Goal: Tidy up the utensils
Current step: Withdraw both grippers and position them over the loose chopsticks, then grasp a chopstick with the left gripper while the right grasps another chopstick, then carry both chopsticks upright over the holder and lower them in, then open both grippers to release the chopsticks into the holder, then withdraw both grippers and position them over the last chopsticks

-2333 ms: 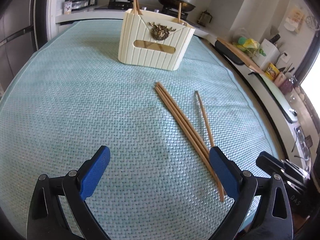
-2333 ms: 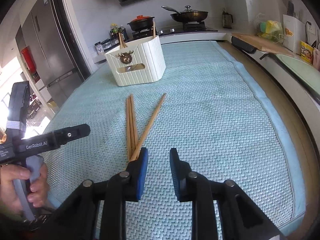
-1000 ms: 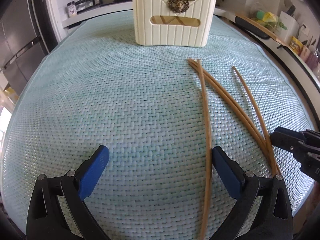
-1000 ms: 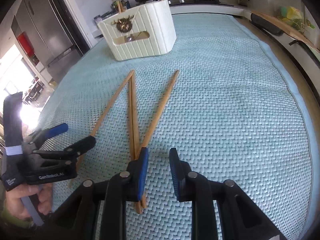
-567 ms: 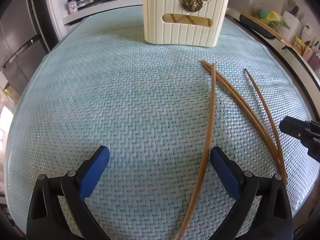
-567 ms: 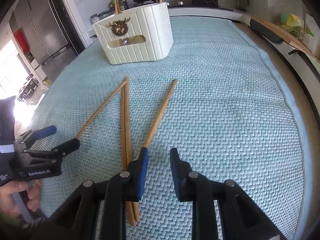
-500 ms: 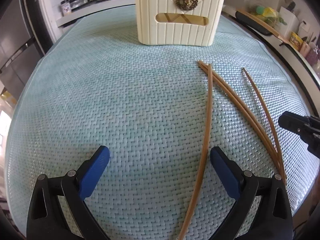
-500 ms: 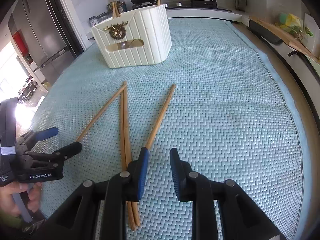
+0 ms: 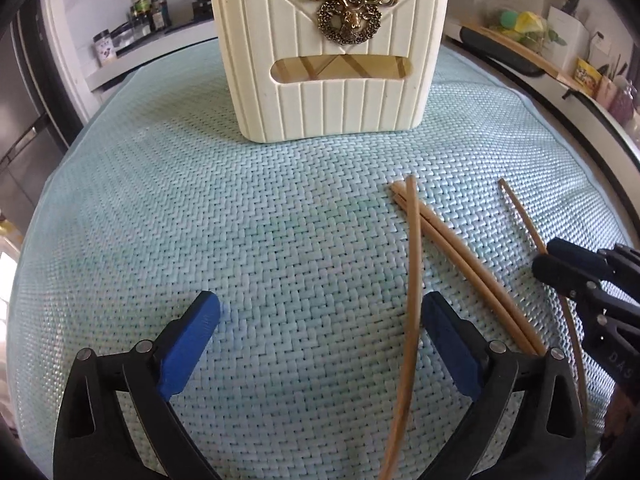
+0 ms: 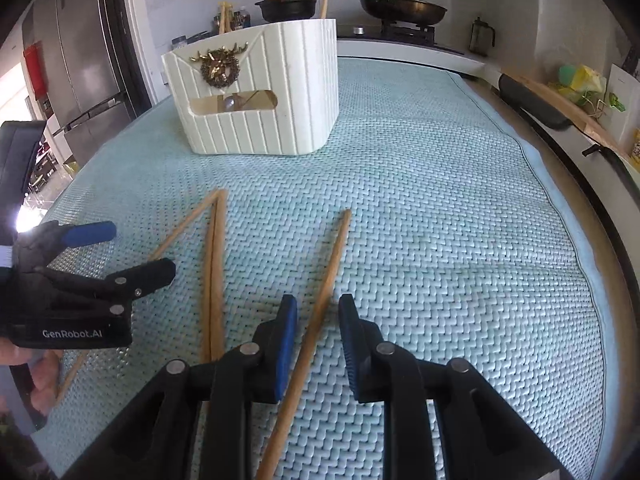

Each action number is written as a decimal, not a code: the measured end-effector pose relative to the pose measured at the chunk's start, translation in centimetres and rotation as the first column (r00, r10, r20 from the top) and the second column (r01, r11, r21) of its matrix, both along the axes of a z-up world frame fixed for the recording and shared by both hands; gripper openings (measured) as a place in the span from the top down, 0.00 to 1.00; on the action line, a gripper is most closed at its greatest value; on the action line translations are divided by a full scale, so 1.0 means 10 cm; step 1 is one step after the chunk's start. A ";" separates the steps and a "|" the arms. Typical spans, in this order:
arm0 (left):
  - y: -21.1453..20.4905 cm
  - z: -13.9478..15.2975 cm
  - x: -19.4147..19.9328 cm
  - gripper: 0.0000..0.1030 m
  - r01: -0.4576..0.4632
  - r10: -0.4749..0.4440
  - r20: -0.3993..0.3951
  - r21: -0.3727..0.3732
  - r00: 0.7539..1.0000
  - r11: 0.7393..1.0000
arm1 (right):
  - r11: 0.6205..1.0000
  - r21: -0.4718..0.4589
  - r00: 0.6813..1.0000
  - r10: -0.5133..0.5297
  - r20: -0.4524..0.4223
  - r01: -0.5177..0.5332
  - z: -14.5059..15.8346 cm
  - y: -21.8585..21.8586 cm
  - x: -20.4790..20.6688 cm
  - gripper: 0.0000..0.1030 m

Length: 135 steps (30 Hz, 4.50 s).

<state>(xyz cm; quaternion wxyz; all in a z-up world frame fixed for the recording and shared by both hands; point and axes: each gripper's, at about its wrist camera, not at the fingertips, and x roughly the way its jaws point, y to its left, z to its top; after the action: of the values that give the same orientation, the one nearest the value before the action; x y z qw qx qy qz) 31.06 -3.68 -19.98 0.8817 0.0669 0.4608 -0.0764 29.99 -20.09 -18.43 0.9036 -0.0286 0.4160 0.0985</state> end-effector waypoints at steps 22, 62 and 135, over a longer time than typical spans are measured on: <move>0.01 0.14 0.44 0.95 0.098 -0.101 -0.035 -0.077 0.994 0.992 | 1.000 -0.028 1.000 0.003 -0.019 -0.004 -0.02 0.04 0.82 0.92; 0.66 1.90 -0.72 0.97 0.151 -0.006 0.383 -0.348 0.924 0.925 | 0.963 0.209 0.891 0.061 0.449 -0.171 1.90 -0.15 -0.63 0.95; 0.53 0.96 -1.01 0.04 0.079 -0.067 0.071 -0.194 0.995 0.978 | 0.996 0.009 0.979 0.091 0.181 -0.094 0.86 -0.22 -0.81 0.71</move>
<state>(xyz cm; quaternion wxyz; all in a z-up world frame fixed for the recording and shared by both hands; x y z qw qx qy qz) 20.96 1.59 -10.34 0.8949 -0.0011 0.4197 -0.1515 21.93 -22.28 -9.82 0.9321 -0.0489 0.3300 0.1408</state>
